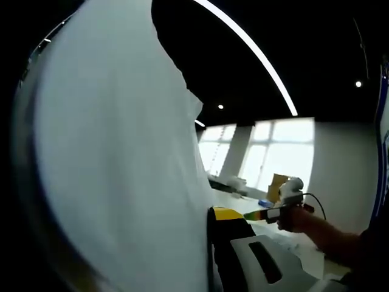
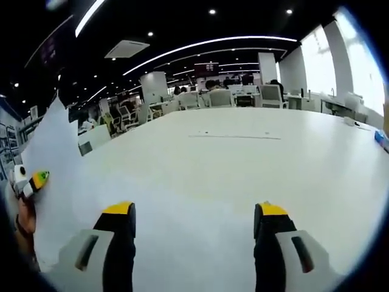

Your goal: Organize the stack of printing papers by aligning and flattening the scattered papers on the table

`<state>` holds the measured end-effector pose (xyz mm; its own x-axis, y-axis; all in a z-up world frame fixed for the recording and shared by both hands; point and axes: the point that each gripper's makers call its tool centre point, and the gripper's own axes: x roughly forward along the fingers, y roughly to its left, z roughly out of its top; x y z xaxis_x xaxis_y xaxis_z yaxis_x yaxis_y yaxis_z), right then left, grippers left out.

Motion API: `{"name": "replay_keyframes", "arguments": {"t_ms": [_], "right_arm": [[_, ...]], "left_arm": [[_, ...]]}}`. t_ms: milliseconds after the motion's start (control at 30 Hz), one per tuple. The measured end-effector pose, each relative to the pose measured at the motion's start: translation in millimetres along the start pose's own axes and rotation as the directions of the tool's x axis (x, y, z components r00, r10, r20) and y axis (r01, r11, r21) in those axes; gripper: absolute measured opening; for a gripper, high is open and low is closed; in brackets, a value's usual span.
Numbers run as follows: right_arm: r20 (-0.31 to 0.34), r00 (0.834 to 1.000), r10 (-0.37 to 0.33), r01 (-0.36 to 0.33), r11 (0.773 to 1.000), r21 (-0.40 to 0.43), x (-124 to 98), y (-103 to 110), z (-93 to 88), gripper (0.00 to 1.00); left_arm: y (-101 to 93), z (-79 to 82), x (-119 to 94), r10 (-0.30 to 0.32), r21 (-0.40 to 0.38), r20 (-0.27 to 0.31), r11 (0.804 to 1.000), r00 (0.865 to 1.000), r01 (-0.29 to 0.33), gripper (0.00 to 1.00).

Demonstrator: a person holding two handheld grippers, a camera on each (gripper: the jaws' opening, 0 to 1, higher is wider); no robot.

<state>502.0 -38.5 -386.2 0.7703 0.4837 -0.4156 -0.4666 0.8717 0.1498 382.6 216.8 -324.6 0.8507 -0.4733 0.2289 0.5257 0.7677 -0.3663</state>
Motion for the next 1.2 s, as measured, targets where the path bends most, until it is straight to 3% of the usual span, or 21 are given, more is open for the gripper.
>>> {"name": "replay_keyframes", "arguments": {"t_ms": [500, 900, 1200], "right_arm": [[-0.002, 1.000, 0.020, -0.020, 1.000, 0.001, 3, 2, -7.7, 0.70], [0.020, 0.999, 0.050, -0.049, 0.997, -0.054, 7, 6, -7.4, 0.64], [-0.008, 0.999, 0.053, -0.054, 0.995, -0.079, 13, 9, -15.8, 0.63]], "left_arm": [[-0.2, 0.3, 0, -0.001, 0.001, 0.002, 1.000, 1.000, 0.001, 0.07], [0.0, 0.8, 0, -0.002, 0.001, 0.004, 1.000, 1.000, 0.002, 0.07], [-0.2, 0.3, 0, -0.003, 0.003, 0.005, 1.000, 1.000, 0.003, 0.07]]}}
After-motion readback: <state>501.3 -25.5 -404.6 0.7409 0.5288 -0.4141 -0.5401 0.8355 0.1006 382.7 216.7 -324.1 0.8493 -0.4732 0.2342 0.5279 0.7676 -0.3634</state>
